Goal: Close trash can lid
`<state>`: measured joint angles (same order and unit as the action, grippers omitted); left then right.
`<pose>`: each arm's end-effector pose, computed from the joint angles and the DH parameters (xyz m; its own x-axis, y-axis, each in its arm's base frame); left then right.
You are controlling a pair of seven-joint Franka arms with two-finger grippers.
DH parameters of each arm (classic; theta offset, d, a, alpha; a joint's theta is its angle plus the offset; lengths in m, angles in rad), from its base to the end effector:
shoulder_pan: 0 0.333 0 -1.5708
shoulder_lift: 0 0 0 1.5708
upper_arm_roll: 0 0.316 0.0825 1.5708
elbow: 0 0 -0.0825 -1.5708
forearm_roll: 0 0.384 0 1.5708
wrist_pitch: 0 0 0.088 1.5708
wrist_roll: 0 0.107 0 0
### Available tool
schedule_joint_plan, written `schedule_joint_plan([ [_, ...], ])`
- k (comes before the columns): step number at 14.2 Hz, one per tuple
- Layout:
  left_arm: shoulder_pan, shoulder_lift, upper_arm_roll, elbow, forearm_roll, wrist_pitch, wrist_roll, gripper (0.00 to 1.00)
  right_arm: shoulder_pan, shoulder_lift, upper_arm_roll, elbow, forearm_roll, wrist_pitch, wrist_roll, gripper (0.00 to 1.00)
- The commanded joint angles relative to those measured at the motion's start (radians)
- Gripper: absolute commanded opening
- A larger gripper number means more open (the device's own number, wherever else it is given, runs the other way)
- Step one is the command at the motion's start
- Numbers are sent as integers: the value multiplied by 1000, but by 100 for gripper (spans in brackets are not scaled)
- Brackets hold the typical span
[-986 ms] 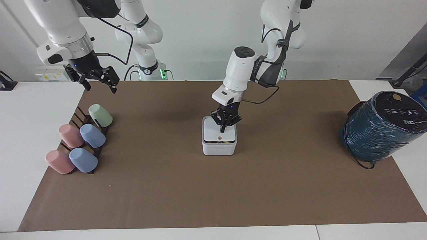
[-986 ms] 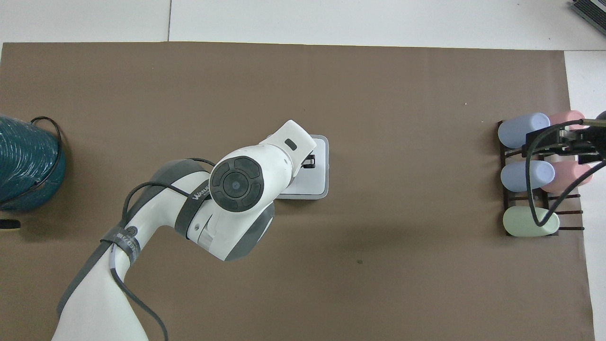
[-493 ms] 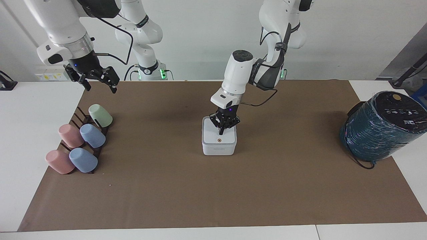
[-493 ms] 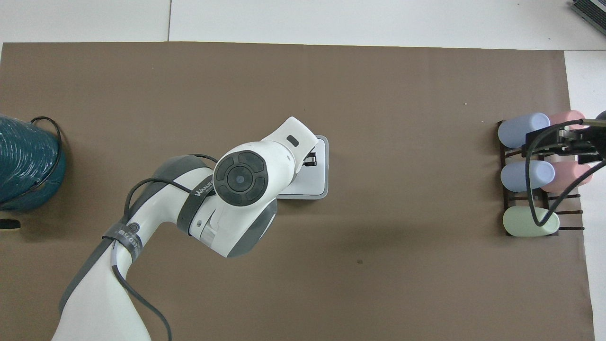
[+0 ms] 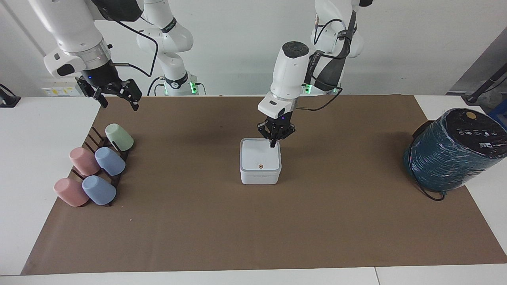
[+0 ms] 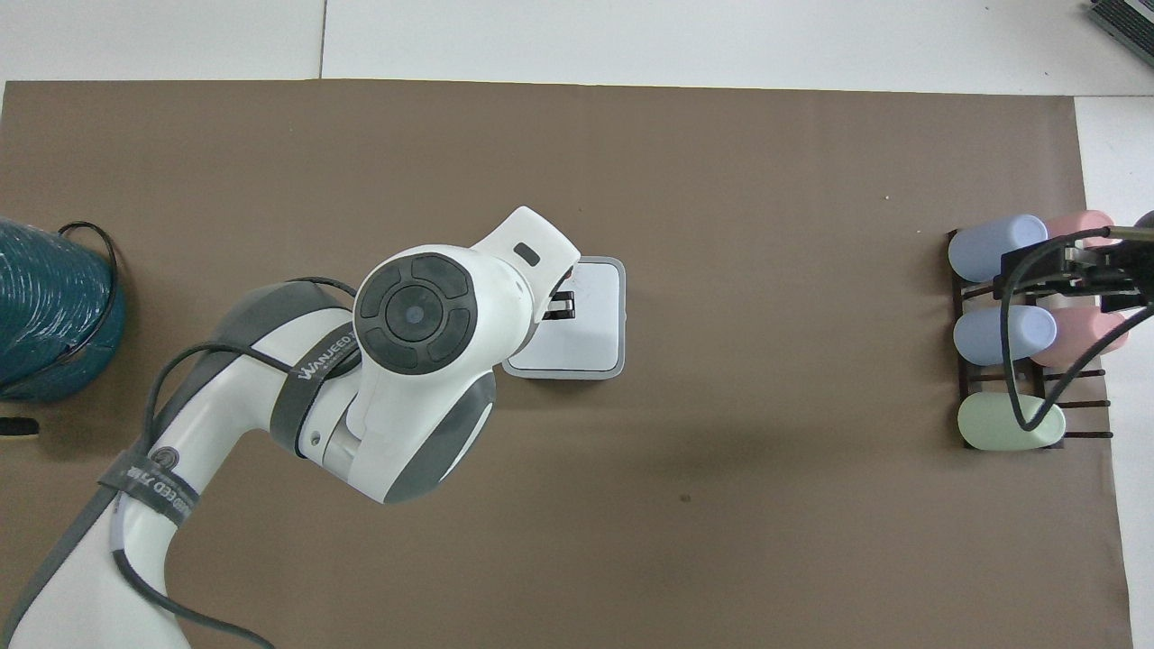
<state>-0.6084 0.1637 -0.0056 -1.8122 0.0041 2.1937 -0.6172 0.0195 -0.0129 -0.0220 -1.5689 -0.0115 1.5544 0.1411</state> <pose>0.5130 -0.3612 0.4704 0.9840 0.0124 0.1779 -0.0097 -0.9924 0.1227 0.5490 -0.0027 0.6311 0.9897 -0.1433 0.0000 -0.1433 -0.9896 0.0113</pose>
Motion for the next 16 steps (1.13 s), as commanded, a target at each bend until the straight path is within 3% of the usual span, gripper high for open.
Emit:
schedule_joint_plan([
  [1, 77, -61, -4, -32, 13, -70, 110, 35, -3, -18, 2, -19, -1, -1, -9, 100],
  [2, 117, -91, -4, -53, 13, -104, 164, 57, -3, -18, 2, -19, -1, -1, -9, 100],
  [3, 159, -116, -4, -65, 13, -132, 233, 97, -3, -18, 2, -19, 1, -1, -9, 100],
  [5, 234, -154, -4, -87, 13, -157, 399, 100, -1, -18, 2, -19, -1, -1, -9, 100],
  [10, 419, -219, 1, -47, 11, -250, 563, 100, -1, -18, 2, -19, -1, -1, -8, 100],
  [16, 565, -153, 3, 238, -56, -509, 715, 100, -1, -18, 2, -19, 1, -1, -6, 100],
])
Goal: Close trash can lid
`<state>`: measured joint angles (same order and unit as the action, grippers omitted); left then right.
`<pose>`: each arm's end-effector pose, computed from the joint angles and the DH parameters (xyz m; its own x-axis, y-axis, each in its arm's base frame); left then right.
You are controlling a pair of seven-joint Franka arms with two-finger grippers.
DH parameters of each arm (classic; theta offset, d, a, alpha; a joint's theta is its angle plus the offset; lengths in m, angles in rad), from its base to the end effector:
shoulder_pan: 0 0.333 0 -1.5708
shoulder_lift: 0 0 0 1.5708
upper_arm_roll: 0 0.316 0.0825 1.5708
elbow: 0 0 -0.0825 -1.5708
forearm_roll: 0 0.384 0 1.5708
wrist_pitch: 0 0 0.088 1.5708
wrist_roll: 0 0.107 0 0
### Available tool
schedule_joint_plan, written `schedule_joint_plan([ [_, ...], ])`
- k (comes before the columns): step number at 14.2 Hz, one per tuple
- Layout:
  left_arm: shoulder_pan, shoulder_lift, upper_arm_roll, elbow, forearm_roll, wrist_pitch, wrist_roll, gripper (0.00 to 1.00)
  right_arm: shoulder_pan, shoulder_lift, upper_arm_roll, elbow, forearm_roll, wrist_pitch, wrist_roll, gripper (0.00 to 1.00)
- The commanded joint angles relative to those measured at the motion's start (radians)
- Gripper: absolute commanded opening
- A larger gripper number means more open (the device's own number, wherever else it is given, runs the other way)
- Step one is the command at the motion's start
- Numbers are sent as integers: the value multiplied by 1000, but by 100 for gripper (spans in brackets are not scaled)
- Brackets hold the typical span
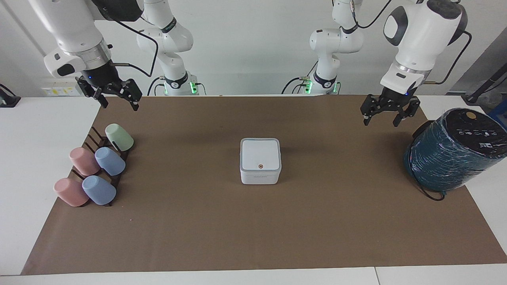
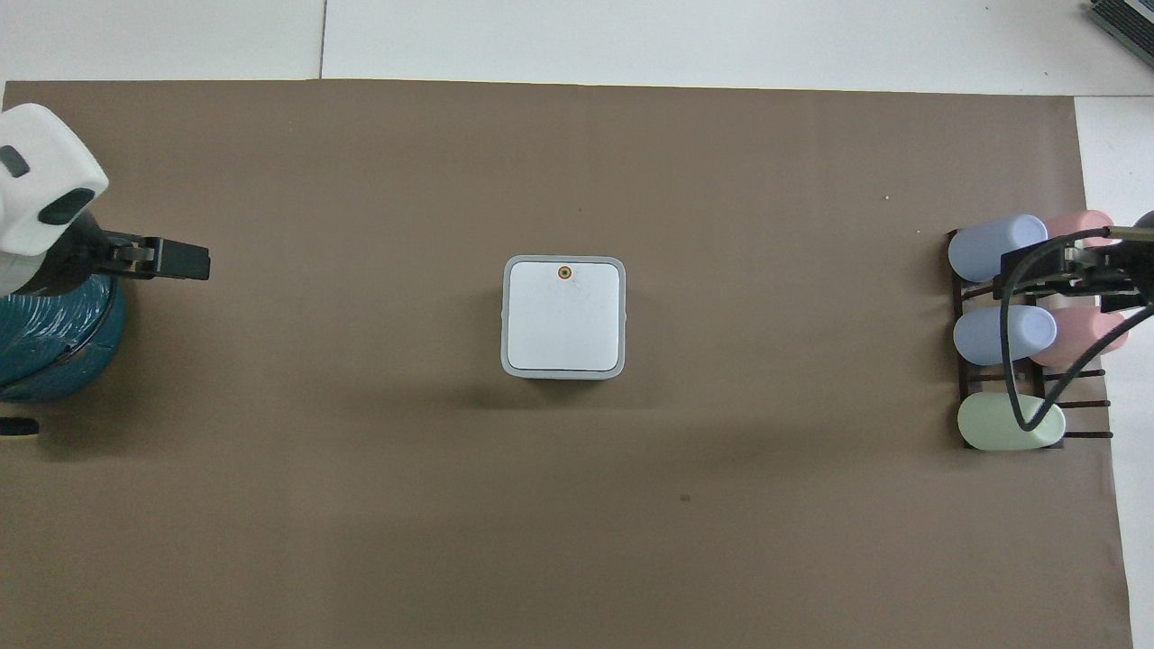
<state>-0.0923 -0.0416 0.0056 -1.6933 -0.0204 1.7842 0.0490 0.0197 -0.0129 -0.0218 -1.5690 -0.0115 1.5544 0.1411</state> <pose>0.5578 -0.0502 0.6089 0.9825 -0.1302 0.1329 -0.1332 -0.9910 0.0141 0.5490 -0.0025 0.6310 0.9897 -0.1429 -0.0001 -0.1429 -0.9897 0.0113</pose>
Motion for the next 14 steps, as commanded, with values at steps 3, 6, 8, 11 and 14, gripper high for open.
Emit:
schedule_joint_plan([
  [3, 51, 62, -7, 172, -33, -170, 78, 100, -1, -18, 2, -19, 1, 0, -6, 100],
  [6, 46, 8, -3, 74, -33, -175, 94, 100, -1, -18, 2, -19, 1, 0, -5, 100],
  [8, 45, 8, -2, 70, -32, -163, 92, 100, -1, -18, 2, -19, 1, 0, -6, 100],
  [11, 48, 3, -2, 57, -32, -163, 94, 100, -1, -18, 3, -19, 1, 0, -6, 100],
  [14, 49, -1, -2, 50, -32, -161, 97, 100, -1, -18, 2, -19, 1, 0, -6, 100],
])
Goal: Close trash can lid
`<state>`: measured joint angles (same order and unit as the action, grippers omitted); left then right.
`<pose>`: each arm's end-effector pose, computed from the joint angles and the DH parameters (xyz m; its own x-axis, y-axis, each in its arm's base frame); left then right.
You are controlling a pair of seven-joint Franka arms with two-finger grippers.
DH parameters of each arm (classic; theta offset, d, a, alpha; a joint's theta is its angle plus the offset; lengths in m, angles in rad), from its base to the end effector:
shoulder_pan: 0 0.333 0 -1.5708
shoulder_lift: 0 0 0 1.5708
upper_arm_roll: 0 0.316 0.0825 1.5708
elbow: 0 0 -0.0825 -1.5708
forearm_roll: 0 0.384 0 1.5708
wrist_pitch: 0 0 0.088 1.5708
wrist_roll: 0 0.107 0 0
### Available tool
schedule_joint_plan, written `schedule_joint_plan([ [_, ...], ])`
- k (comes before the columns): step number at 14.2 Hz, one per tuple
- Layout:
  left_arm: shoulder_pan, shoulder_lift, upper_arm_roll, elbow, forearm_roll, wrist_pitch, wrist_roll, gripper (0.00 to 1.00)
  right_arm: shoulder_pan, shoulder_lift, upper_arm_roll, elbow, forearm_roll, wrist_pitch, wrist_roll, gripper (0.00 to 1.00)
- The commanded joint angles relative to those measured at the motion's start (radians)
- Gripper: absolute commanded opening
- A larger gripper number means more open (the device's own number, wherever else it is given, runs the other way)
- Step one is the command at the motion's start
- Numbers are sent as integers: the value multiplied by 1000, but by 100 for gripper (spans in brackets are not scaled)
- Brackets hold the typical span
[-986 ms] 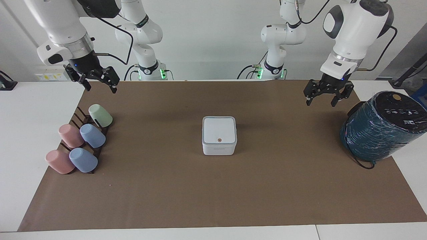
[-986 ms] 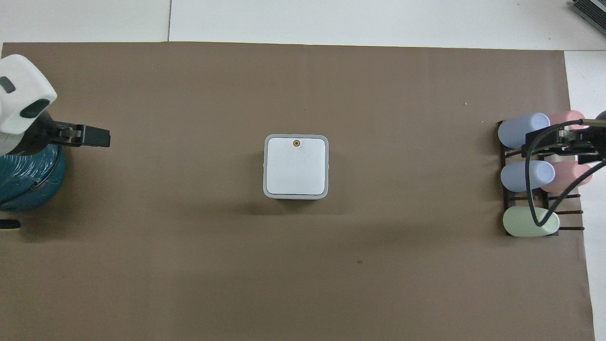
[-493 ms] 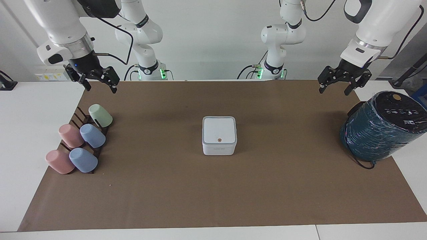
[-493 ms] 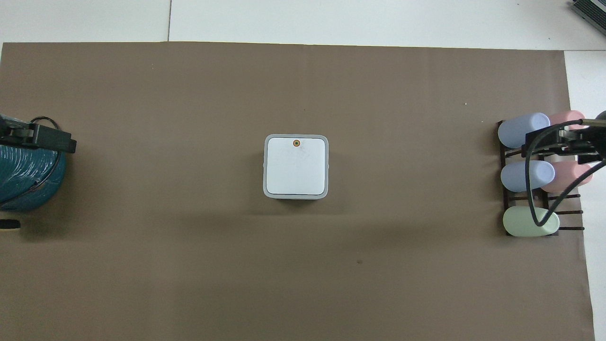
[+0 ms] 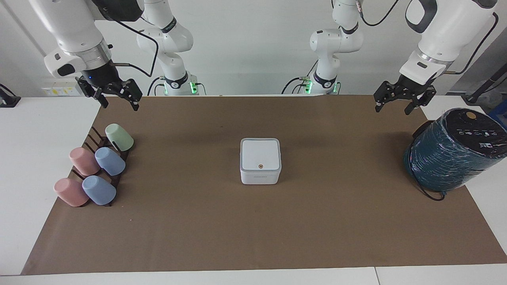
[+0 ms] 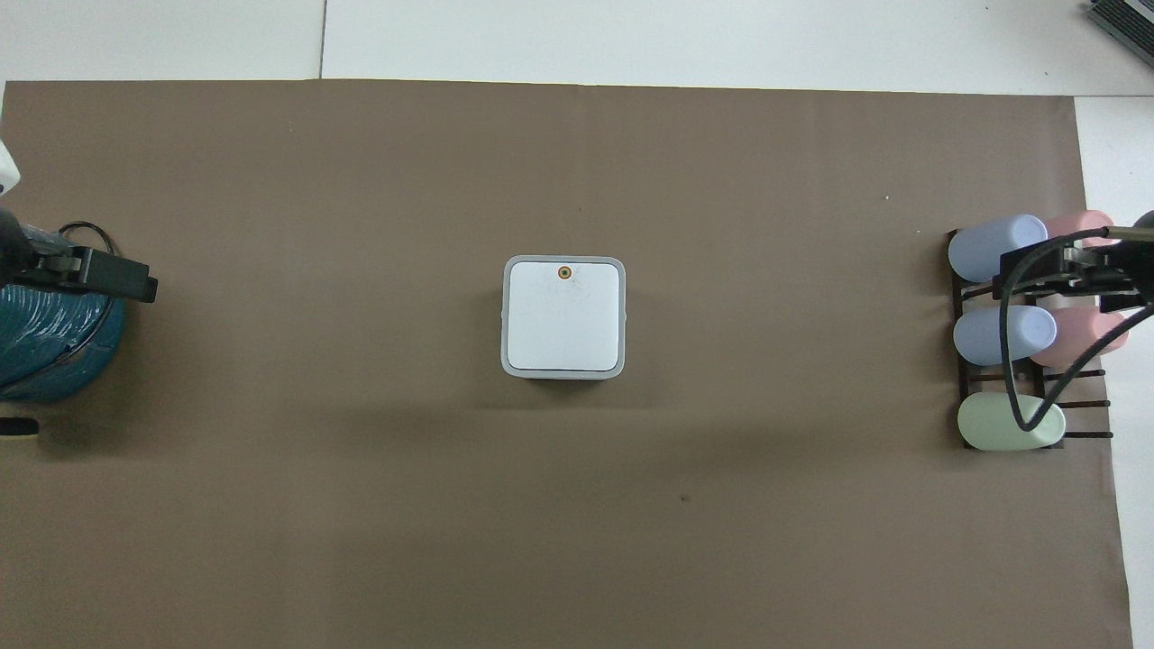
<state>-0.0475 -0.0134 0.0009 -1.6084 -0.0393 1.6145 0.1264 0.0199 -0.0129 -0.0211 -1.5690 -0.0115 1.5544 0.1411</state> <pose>0.5534 -0.0299 0.6181 0.9851 -0.1703 0.0243 -0.1711 -0.9846 0.0365 0.5490 -0.0020 0.6310 0.9899 -0.1420 -0.0001 -0.1420 -0.9898 0.0113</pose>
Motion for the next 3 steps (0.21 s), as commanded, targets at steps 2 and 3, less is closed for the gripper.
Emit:
schedule_joint_plan([
  [2, 3, -30, 2, -34, -13, 8, 19, 100, -1, -18, 1, -19, 1, -1, -6, 100],
  [3, 3, -30, 2, -34, -13, 7, 19, 100, -1, -18, 1, -19, 1, -1, -6, 100],
])
